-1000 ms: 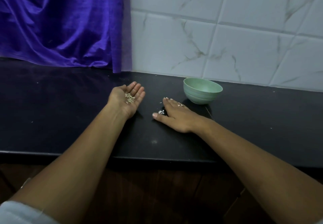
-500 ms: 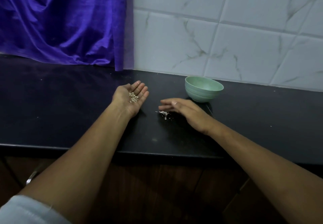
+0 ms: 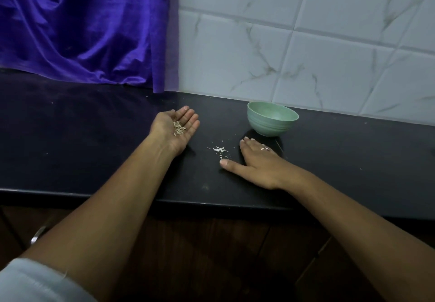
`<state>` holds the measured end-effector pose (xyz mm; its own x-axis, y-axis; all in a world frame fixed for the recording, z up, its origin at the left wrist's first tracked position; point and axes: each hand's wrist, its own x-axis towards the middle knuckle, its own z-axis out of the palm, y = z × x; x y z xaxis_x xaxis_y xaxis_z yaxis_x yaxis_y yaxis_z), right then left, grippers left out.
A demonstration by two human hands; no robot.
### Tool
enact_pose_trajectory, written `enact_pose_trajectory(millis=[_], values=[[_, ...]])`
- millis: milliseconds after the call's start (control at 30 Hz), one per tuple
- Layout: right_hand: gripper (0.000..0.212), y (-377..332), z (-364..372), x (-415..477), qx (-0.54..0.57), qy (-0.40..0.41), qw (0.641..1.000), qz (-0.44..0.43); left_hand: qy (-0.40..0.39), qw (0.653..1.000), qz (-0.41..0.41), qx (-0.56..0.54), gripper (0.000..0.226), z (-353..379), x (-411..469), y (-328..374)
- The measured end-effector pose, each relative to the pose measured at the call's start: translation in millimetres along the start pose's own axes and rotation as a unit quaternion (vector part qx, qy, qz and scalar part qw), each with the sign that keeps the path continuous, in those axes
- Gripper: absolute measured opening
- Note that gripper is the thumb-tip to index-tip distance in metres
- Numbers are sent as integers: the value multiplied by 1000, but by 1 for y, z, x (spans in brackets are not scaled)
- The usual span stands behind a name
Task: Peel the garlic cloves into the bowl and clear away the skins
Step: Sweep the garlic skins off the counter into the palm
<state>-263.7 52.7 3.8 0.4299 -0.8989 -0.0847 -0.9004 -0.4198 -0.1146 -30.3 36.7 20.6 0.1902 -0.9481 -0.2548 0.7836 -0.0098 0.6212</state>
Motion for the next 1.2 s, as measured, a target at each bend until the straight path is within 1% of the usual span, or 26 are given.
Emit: enact_pose_trajectory(millis=[100, 167, 200, 233, 267, 300, 333, 367, 433, 500, 533, 600, 633, 667, 700, 733, 767, 800, 833, 867, 900, 967, 1000, 1067, 1133, 1200], values=[[119, -17, 2, 10, -17, -6, 999, -39, 3, 1000, 4, 3, 42, -1, -1, 1], [107, -24, 2, 11, 25, 7, 997, -77, 5, 1000, 5, 0, 43, -2, 0, 1], [101, -23, 1, 9, 98, 17, 991, -89, 5, 1000, 4, 1, 43, -2, 0, 1], [97, -20, -2, 6, 203, 32, 974, -92, 5, 1000, 4, 3, 42, -2, 0, 2], [93, -15, -4, 3, 299, 50, 949, -90, 4, 1000, 4, 3, 42, -2, 0, 2], [91, -7, -5, 0, 346, 79, 931, -88, 5, 1000, 4, 2, 42, -2, 1, 2], [91, 2, -5, -1, 334, 104, 933, -82, 4, 1000, 4, 2, 42, -2, 1, 2], [93, 11, -5, -3, 295, 114, 946, -71, 3, 1000, 4, 3, 42, -2, 1, 2], [102, 19, -5, -4, 183, 86, 978, -49, 2, 1000, 4, 3, 42, -1, 1, 2], [110, 14, -5, -1, 71, 43, 995, -49, 4, 1000, 3, 3, 41, -1, 1, 1], [112, 8, -3, 1, 37, 30, 997, -57, 5, 1000, 3, 4, 41, -1, 1, 1], [111, -3, -2, 6, 41, 21, 996, -78, 6, 1000, 4, 4, 41, -1, -1, 1], [107, -6, -2, 7, 76, 22, 993, -91, 6, 1000, 5, 6, 41, -1, -1, 1], [103, -8, -1, 10, 142, 17, 985, -100, 6, 1000, 7, 7, 41, -1, -2, 1], [97, -10, -1, 9, 246, 17, 963, -108, 6, 1000, 8, 7, 42, -1, -2, 1], [89, -9, 0, 10, 342, 29, 932, -112, 6, 1000, 8, 6, 42, -1, -3, 1], [81, -7, 0, 11, 408, 55, 904, -112, 6, 1000, 8, 6, 41, -1, -3, 2], [72, -4, 0, 11, 426, 89, 894, -104, 6, 1000, 8, 4, 41, -2, -3, 2], [67, 0, -3, 10, 406, 121, 902, -89, 5, 1000, 7, 3, 41, -2, -3, 2], [67, 7, -5, 7, 355, 141, 921, -75, 4, 1000, 6, 2, 41, -1, -3, 2], [74, 13, -7, 4, 291, 142, 944, -58, 2, 1000, 6, 4, 41, -1, -3, 2], [93, 24, -7, -5, 160, 95, 982, -27, -1, 1000, 5, 7, 41, 0, -2, 1], [103, 28, -5, -8, 101, 64, 993, -13, -3, 1000, 4, 7, 41, 0, -2, 1], [120, 26, -3, -10, 30, 24, 999, 10, -6, 1000, 3, 9, 41, 2, 0, 1], [133, 18, -2, -5, 10, 17, 999, 26, -7, 1000, 3, 11, 41, 4, 0, 0], [139, 7, 0, 3, -3, 14, 1000, 12, -7, 1000, 4, 12, 41, 4, -1, 0]])
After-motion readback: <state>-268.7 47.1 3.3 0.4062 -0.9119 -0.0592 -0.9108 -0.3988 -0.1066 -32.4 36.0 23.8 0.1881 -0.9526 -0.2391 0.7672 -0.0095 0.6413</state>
